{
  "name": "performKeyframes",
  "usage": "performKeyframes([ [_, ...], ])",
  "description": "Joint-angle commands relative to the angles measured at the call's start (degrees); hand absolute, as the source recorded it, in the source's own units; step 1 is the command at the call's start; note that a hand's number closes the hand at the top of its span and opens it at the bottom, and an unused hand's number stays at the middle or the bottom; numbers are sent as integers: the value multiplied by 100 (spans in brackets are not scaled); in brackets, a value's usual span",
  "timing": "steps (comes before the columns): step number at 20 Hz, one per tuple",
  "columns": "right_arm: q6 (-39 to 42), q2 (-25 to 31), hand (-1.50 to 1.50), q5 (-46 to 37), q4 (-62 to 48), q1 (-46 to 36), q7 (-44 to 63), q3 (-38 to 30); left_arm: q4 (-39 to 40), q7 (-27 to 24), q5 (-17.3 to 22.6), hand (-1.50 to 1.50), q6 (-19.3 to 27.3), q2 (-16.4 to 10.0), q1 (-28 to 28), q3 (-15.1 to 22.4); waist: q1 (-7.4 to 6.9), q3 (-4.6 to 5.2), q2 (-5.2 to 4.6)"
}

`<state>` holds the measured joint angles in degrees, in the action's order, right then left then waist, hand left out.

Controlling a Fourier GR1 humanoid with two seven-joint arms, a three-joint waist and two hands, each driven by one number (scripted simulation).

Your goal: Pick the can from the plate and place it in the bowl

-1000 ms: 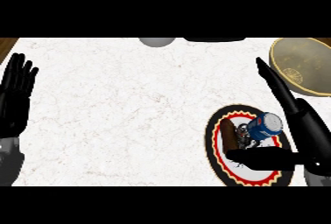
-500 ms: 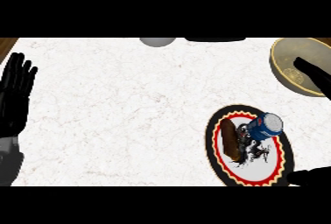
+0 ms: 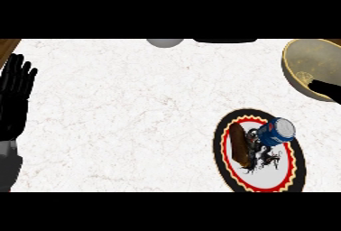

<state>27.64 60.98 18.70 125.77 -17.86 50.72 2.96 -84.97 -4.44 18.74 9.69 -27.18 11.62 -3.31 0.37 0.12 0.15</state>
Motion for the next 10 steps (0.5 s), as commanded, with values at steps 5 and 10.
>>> performKeyframes([
  [5,667,-43,-150,-140,-318,308,30,-114,187,257,-132,0,-51,99,369,-97,-16,-13,-11],
  [10,842,-364,-150,-304,-850,-231,158,119,417,-343,-240,0,-331,263,51,-219,-76,-6,-26],
])
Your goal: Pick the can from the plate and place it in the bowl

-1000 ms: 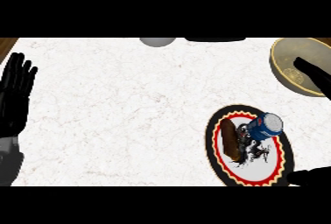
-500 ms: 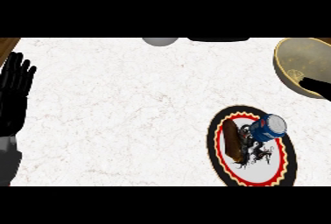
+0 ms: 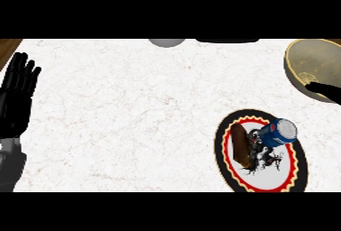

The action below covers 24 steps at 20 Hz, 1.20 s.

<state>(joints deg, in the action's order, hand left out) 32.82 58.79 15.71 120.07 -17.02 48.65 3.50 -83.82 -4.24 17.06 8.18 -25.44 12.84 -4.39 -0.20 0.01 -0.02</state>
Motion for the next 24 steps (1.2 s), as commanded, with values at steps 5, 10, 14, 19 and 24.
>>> performKeyframes([
  [5,355,-810,-150,-1368,-608,548,-701,263,378,61,-77,0,-122,124,385,-186,34,-4,-13],
  [10,605,-1166,-150,-1920,-1379,183,-1030,204,177,130,-174,0,-309,89,223,-288,-5,-2,-10],
  [14,506,-1579,-150,-2523,-1439,230,-1164,239,-127,119,-367,0,-187,324,44,-220,-16,-2,-4],
  [19,948,-1458,-150,-2433,-1148,715,-1810,-397,-15,126,-298,0,-478,162,21,-536,34,-1,7],
  [24,715,-2173,-150,-3323,-1417,618,-2138,-6,76,-114,-618,0,-292,581,0,-417,24,-1,2],
])
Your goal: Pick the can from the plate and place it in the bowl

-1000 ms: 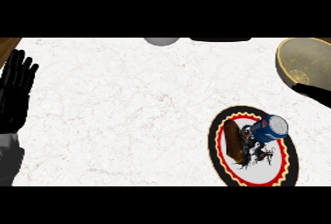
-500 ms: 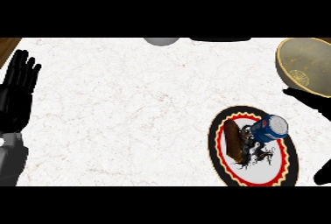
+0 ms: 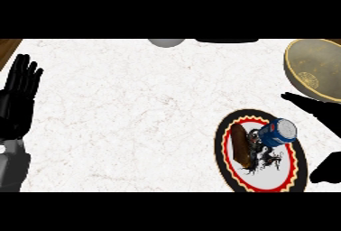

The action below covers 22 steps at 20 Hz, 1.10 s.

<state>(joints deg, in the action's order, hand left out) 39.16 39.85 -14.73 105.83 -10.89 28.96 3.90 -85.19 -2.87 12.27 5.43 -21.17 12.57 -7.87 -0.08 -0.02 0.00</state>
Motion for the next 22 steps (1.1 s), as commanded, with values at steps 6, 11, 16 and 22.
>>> performKeyframes([
  [6,-3,-509,-150,-1080,-480,191,-693,171,-123,144,-37,0,-128,53,30,-285,6,1,1],
  [11,-95,-706,-150,-1510,-1273,-276,-1171,128,4,239,-148,0,-275,98,140,-213,-19,0,-6],
  [16,-77,-878,-150,-1804,-1520,-140,-1270,54,172,-190,-128,0,-467,137,5,-451,-5,2,-3],
  [22,-101,-1185,-150,-2206,-1855,-265,-1072,41,-40,335,-225,0,-345,98,280,-483,-1,1,-1],
])
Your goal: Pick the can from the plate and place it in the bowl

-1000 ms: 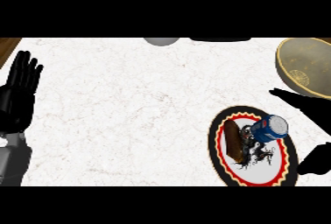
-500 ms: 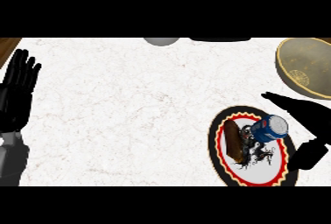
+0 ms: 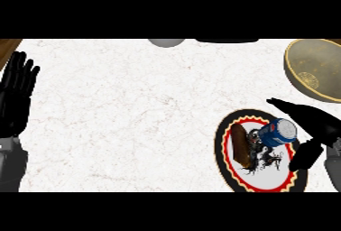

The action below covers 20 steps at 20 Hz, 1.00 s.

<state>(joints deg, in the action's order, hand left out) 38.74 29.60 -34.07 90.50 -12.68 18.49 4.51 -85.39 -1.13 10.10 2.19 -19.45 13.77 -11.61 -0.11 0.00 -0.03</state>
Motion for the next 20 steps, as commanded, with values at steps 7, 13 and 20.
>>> performKeyframes([
  [7,-660,-90,150,-711,-252,72,-948,-25,141,92,-145,0,70,149,282,-35,29,0,0],
  [13,-823,-343,150,-1025,-602,-341,-1152,-104,-11,-115,-231,0,-76,204,-10,-66,7,1,2],
  [20,-1206,1636,150,-805,-1859,346,-3051,-1599,-124,55,-119,0,-54,48,13,-298,185,-35,-47],
])
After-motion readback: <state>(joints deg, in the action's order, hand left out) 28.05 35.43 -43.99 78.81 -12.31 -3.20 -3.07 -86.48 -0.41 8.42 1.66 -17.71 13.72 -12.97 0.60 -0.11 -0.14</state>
